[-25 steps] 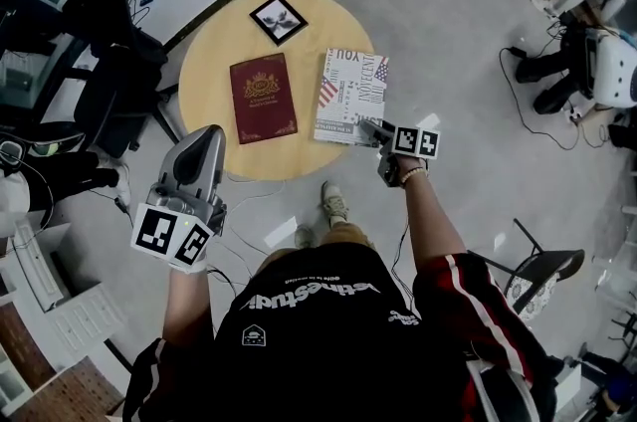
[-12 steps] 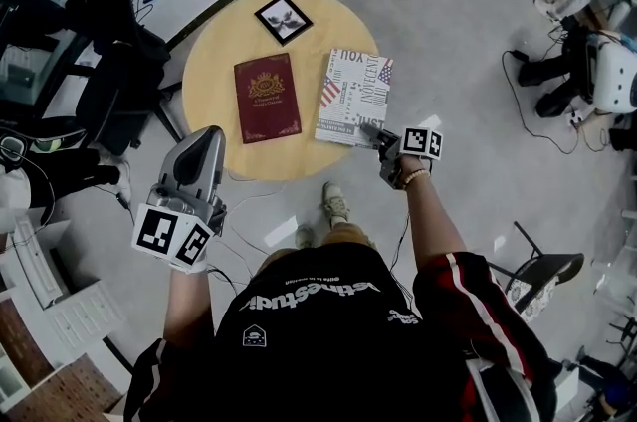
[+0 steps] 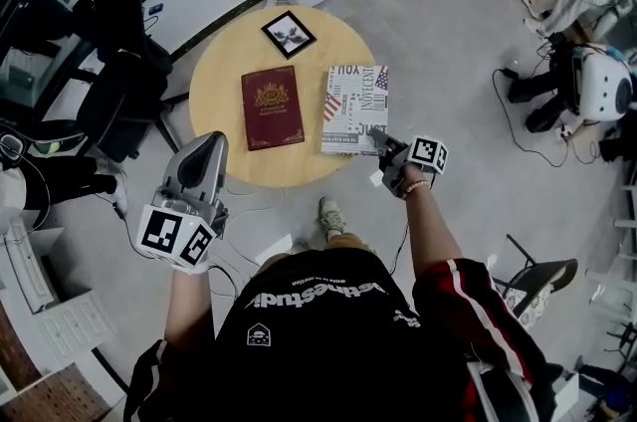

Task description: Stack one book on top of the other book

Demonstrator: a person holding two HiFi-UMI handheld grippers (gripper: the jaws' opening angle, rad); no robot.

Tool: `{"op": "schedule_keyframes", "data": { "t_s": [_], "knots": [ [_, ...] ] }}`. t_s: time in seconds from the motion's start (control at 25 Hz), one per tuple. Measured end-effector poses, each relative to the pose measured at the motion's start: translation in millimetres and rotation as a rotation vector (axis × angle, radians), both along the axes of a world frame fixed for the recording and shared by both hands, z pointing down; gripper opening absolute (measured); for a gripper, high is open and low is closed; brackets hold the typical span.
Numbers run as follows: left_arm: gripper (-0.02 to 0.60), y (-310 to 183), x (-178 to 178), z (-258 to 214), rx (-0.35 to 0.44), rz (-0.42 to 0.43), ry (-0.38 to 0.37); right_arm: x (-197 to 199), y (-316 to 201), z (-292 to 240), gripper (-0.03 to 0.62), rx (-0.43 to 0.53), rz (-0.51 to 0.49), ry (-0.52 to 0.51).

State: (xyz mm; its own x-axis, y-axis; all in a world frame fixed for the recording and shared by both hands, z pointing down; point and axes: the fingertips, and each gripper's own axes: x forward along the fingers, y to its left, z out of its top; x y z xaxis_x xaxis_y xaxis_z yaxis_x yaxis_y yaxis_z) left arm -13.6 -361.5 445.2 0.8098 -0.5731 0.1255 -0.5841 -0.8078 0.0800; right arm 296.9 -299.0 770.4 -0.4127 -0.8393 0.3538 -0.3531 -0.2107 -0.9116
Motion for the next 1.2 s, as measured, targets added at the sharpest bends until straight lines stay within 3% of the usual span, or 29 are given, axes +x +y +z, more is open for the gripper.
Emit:
{"op": "schedule_keyframes", "data": {
  "t_s": [0.48,1.2],
  "knots": [
    [0.017,22,-46,-15,0.019,-0.041,0.037,-11,8,-43,0.187,0.040,0.048,-0.019],
    [0.017,47,-125,-32,0.061,-0.187,0.066,-89,-39,-81,0.187,0.134,-0.087,-0.027]
  ]
}}
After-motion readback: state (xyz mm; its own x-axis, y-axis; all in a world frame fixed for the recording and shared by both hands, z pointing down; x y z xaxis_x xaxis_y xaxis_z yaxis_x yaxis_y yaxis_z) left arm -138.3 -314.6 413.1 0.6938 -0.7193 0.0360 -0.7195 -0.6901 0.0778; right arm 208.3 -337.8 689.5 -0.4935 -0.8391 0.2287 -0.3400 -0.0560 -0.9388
